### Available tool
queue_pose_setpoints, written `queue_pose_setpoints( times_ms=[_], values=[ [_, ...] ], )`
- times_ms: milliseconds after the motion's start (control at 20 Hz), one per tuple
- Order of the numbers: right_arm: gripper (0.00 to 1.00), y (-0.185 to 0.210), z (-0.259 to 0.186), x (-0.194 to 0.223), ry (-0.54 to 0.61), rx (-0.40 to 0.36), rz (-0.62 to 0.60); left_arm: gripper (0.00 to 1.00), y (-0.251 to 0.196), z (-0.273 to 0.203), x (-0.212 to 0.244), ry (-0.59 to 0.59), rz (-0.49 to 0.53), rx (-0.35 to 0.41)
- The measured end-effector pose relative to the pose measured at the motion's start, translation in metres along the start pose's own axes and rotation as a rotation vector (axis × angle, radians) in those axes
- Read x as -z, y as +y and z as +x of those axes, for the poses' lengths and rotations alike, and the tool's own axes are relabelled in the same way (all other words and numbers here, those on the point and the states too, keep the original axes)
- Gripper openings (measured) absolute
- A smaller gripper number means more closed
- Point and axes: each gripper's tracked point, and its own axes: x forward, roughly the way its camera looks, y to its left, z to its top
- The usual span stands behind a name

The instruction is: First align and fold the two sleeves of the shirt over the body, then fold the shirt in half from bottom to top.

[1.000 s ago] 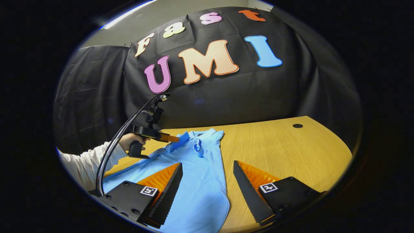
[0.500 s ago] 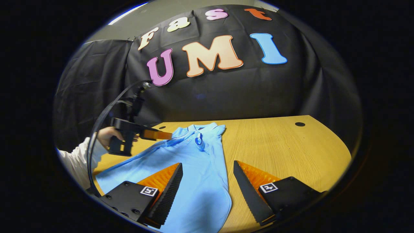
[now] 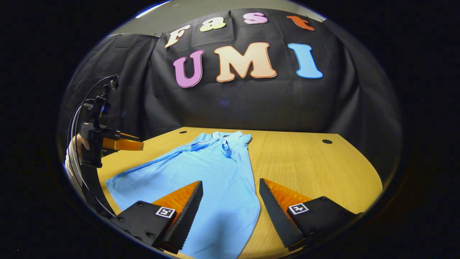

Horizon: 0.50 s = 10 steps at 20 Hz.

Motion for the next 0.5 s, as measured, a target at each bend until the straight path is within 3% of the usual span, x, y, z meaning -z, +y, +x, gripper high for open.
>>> queue_pose_setpoints(
  times_ms=[500],
  values=[
    [0.98,0.016,-0.053,0.076,0.154,-0.018,-0.021,0.97,0.002,-0.078,0.087,0.012,-0.009,-0.096]
  ],
)
